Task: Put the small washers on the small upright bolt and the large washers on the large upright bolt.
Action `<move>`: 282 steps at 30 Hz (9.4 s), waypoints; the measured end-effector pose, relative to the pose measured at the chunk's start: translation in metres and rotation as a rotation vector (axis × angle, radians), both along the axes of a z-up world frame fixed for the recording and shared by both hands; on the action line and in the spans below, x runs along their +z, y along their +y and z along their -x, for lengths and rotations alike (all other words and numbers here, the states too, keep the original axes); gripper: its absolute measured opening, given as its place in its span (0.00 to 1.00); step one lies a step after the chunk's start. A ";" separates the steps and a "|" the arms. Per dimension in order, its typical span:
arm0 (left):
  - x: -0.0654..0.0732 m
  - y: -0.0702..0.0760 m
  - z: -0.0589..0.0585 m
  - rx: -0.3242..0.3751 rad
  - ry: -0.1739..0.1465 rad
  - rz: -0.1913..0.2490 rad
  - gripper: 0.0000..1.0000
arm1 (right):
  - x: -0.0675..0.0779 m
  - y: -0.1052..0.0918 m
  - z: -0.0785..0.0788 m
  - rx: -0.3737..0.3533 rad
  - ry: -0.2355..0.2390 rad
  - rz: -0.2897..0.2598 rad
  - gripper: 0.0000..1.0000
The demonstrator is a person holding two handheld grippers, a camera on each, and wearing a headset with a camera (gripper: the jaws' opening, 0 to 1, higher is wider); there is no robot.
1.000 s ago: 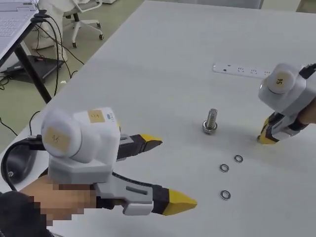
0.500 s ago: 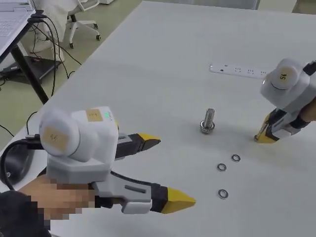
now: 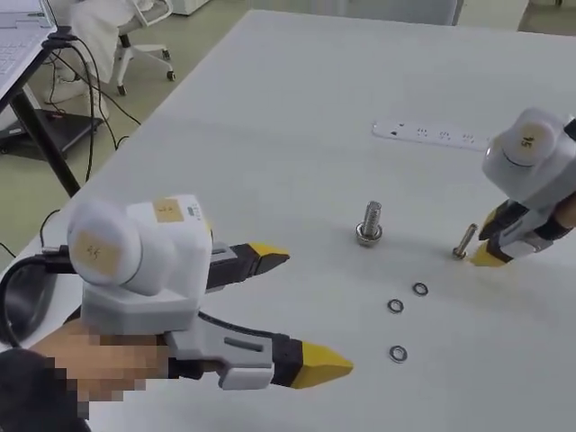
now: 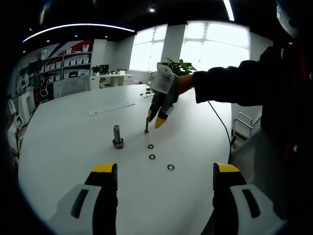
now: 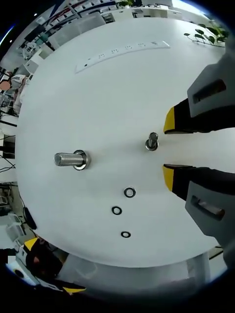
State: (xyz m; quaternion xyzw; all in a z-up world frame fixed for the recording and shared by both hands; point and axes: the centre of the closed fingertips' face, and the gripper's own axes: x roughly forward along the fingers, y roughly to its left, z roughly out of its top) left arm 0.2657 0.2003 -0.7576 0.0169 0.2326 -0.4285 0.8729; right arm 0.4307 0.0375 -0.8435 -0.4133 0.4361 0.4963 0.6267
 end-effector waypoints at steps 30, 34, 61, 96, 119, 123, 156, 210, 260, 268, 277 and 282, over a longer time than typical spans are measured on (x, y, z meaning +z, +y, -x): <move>0.008 -0.001 0.007 -0.005 -0.032 0.001 0.80 | -0.002 0.035 0.055 0.082 0.025 -0.035 0.25; 0.009 0.000 0.008 -0.001 -0.035 0.002 0.80 | -0.003 0.044 0.058 0.102 0.028 -0.036 0.25; 0.007 0.005 0.006 0.031 -0.029 0.006 0.80 | -0.031 0.060 0.053 0.148 0.054 -0.010 0.21; 0.006 0.006 0.007 0.029 -0.020 0.007 0.80 | -0.034 0.057 0.051 0.157 0.066 -0.004 0.14; 0.004 0.003 0.007 0.019 -0.021 0.011 0.80 | -0.013 0.033 0.053 0.108 0.052 -0.004 0.14; 0.005 0.001 0.007 0.014 -0.023 0.011 0.80 | -0.004 0.024 0.049 0.090 0.036 -0.008 0.14; 0.006 -0.003 0.004 -0.004 -0.021 0.004 0.79 | 0.050 0.007 -0.003 0.058 -0.090 -0.022 0.14; -0.003 0.005 0.004 0.028 0.007 -0.009 0.79 | 0.006 0.013 -0.015 0.058 -0.020 0.020 0.14; -0.001 0.006 0.005 0.032 0.013 -0.017 0.79 | -0.014 0.012 -0.009 0.018 0.004 -0.004 0.19; -0.001 0.003 0.004 0.026 0.011 -0.014 0.79 | -0.009 0.006 -0.008 -0.006 -0.006 -0.023 0.22; 0.000 0.000 0.003 0.018 0.004 -0.010 0.79 | -0.002 -0.002 -0.002 -0.035 -0.015 -0.046 0.24; 0.002 0.000 0.004 0.014 -0.001 -0.008 0.79 | -0.001 -0.006 0.005 -0.050 -0.017 -0.056 0.24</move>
